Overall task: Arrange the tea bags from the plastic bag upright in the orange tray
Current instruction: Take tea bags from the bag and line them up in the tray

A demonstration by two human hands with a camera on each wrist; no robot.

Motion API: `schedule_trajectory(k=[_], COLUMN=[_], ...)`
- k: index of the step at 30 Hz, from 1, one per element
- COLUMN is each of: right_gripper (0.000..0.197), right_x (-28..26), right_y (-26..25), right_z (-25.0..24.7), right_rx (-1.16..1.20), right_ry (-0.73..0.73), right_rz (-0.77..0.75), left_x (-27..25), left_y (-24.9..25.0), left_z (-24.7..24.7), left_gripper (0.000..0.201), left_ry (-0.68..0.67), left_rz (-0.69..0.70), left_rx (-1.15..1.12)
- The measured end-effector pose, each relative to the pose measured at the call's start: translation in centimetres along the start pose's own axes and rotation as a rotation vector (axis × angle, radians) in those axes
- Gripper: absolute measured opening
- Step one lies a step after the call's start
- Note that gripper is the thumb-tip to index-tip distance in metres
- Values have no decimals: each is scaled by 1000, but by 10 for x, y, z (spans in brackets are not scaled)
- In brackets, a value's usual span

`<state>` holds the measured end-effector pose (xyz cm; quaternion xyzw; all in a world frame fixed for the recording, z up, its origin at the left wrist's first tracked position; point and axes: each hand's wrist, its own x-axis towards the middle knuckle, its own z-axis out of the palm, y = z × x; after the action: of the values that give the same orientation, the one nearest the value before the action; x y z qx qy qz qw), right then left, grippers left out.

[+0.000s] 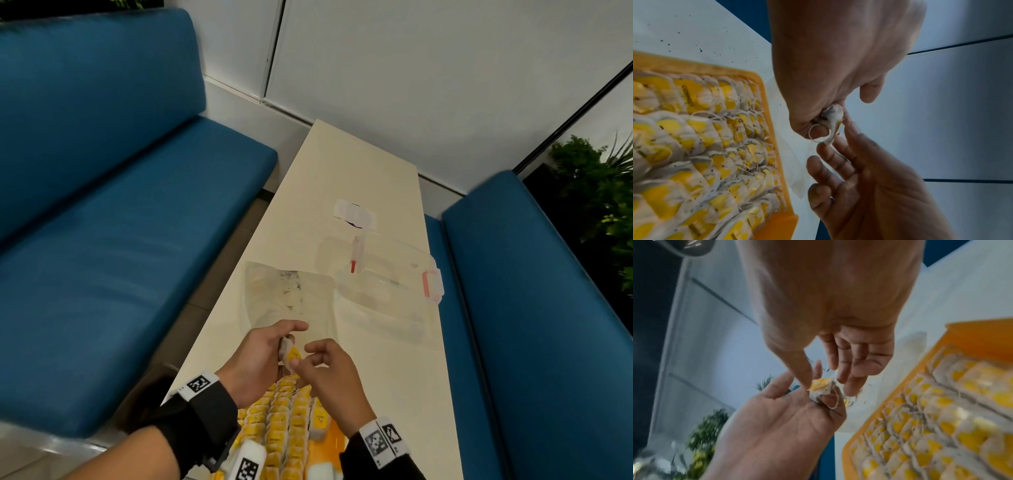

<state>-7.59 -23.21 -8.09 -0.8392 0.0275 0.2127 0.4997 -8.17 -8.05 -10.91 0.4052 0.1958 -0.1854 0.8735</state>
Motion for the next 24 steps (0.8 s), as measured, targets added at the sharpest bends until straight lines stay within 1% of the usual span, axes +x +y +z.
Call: schedule_trajectory(k=[3,5,8,10,12,14,16,17,19,20,21,24], right_gripper=[23,21,17,12,8,7,12,15,21,22,22,21], right_x=[1,3,5,4,5,6,9,9,7,6,6,4], right_y=[-3,-4,-7,-8,-12,-18,-23,-25,-26,-25,-24,-26], right_z=[-4,-8,-13,-14,-18,-26,-37,-41,-46,-48,-51,-56], right_rx=[122,154,157,158,130,52,-104,-234,-534,-629,-668,-682], right_ry=[14,50,89,81,81,113,132,97,-21,-51,-52,-60], right_rz=[34,21,16,24,0,-82,-183,-209,-211,-204,-201,-208], left_x=[-1,0,-2,-3,-4,-4,-4,-5,-6,-7,-8,-8], left_y=[-3,-6,-8,-9,-9,-10,-9,-9,-6,-5,-3,-2], left_z=[-2,-5,-7,-7,-8,-11,-15,-18,-21,-21,-20,-15], left_gripper=[31,30,30,29,29,30,30,29,28,28,29,32], left_ry=[-27,-5,19,38,43,40,33,38,62,69,69,46], left_rz=[29,84,168,200,216,210,197,198,223,246,273,344], left_rx=[46,147,272,294,308,331,355,377,471,527,578,741])
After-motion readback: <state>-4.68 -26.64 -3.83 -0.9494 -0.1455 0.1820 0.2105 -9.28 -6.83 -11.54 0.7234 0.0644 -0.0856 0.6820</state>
